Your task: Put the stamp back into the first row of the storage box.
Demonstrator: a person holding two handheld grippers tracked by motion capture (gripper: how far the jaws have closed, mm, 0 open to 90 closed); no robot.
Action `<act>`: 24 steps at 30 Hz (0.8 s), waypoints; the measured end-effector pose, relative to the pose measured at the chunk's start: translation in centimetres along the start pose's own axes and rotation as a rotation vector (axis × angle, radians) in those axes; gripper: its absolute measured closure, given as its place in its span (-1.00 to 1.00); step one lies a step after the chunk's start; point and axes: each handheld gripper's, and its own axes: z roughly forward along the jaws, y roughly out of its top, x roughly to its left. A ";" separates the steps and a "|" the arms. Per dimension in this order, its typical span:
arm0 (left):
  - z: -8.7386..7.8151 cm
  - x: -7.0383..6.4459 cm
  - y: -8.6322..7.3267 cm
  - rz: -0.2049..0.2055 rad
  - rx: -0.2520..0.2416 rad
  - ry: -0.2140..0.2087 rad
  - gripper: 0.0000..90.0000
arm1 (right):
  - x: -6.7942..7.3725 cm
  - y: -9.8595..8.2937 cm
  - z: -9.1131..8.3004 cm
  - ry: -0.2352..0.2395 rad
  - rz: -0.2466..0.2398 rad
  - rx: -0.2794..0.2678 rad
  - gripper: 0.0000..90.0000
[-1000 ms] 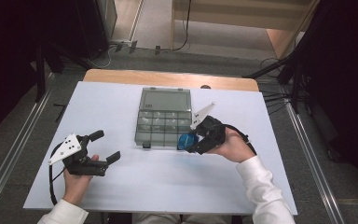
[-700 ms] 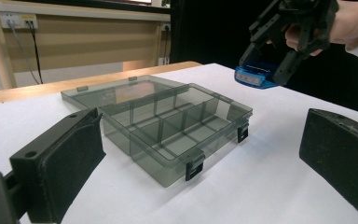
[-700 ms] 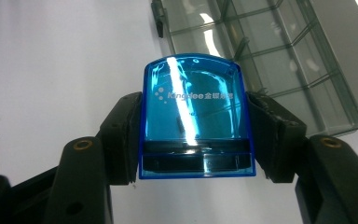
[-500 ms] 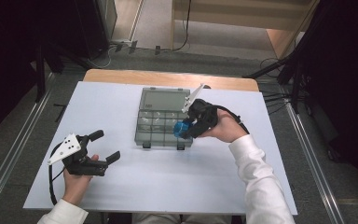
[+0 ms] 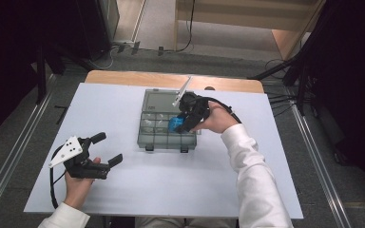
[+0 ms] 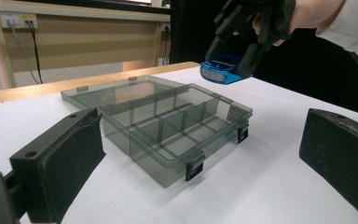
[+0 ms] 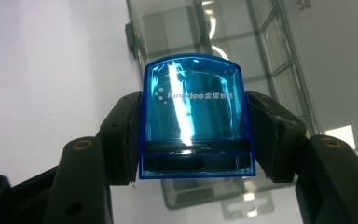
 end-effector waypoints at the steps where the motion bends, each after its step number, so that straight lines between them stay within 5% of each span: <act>1: 0.0 0.0 0.0 0.000 -0.001 0.000 -1.00 | -0.4 0.4 0.3 0.006 -0.006 -0.008 -0.06; 17: -0.1 0.2 0.0 -0.005 -0.007 -0.002 -1.00 | -3.1 3.2 2.7 -0.014 -0.127 0.025 -0.06; 24: 0.0 0.3 0.0 -0.014 -0.010 -0.005 -1.00 | -4.0 3.5 4.9 -0.029 -0.122 0.058 -0.06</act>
